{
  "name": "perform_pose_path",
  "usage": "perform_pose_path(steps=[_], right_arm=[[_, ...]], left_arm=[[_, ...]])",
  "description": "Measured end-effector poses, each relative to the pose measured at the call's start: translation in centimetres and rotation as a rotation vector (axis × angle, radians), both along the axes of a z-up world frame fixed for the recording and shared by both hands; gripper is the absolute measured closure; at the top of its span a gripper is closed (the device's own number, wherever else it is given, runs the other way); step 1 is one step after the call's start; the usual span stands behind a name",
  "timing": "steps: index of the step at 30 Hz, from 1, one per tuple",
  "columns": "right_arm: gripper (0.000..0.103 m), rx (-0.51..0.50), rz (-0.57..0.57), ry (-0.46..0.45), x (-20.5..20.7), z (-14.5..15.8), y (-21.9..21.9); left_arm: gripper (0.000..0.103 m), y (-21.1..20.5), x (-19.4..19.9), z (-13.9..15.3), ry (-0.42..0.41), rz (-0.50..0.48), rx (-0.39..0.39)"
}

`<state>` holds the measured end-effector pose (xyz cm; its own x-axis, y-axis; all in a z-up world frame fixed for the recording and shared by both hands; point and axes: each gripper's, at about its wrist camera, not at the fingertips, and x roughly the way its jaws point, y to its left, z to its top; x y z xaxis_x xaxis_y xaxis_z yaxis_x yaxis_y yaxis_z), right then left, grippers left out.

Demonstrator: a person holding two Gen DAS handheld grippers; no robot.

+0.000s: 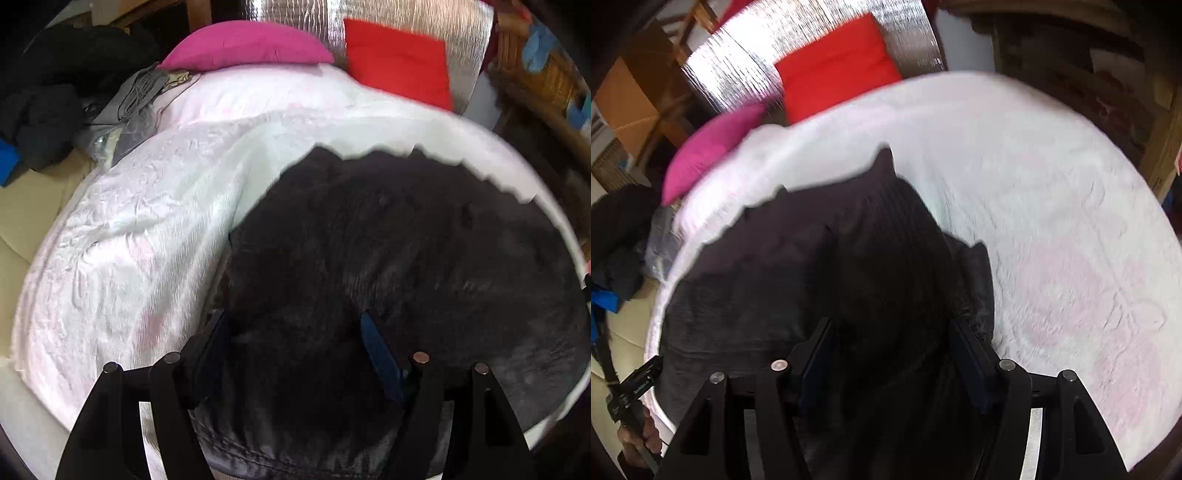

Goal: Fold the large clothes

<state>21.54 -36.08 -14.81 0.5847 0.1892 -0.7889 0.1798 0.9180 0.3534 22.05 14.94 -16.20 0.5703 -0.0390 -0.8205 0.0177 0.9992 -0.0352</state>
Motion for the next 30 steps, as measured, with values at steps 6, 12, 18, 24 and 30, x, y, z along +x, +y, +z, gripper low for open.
perform_pose_path(steps=[6,12,18,24,30], right_arm=[[0.022,0.179,-0.119,-0.139,-2.5,1.4,-5.6],[0.022,0.403,-0.114,-0.035,-2.8,-2.5,-11.0],[0.022,0.458,-0.061,0.047,-2.0,-5.2,-11.4],[0.022,0.403,0.043,0.092,-0.4,-6.1,-9.4],[0.017,0.474,0.096,0.082,0.4,-7.0,-8.8]], left_arm=[[0.015,7.4,1.0,2.5,-0.036,0.004,-0.269],[0.015,12.6,4.7,-2.8,0.202,-0.017,-0.605],[0.015,9.4,5.3,-3.6,0.273,-0.169,-0.644],[0.014,6.8,5.1,-3.6,0.305,-0.293,-0.673],[0.014,6.1,5.6,-5.7,0.386,-0.306,-0.727]])
